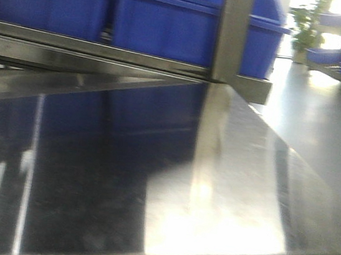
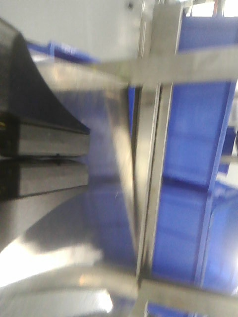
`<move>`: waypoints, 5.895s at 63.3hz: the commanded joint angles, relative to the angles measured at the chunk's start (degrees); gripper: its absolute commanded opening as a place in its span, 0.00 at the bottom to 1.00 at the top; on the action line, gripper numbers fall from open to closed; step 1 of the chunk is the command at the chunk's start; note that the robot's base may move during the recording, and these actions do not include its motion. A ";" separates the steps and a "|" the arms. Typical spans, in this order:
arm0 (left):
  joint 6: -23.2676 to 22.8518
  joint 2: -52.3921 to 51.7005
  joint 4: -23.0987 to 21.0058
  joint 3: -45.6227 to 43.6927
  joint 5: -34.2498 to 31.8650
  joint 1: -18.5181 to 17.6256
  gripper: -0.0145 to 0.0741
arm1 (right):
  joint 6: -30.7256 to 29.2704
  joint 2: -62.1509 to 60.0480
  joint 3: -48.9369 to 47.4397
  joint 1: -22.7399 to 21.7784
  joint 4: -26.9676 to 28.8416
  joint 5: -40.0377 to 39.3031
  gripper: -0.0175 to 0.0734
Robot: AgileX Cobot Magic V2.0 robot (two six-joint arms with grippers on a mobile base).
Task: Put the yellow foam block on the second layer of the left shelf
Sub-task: 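Raise the held cube and pull the right arm back from the table, then drive the base away from the table holding the cube in the right gripper, then turn the base toward the shelving rack of blue bins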
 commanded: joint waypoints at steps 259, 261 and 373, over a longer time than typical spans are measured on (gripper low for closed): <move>-0.22 -0.78 -0.42 1.58 -4.72 -0.15 0.32 | -0.34 1.31 -1.56 -0.33 -0.43 -5.45 0.51; -0.22 -0.78 -0.42 1.58 -5.03 -0.15 0.32 | -0.34 1.31 -1.56 -0.33 -0.43 -5.45 0.51; -0.22 -0.78 -0.42 1.58 -5.03 -0.15 0.32 | -0.34 1.31 -1.56 -0.33 -0.43 -5.46 0.51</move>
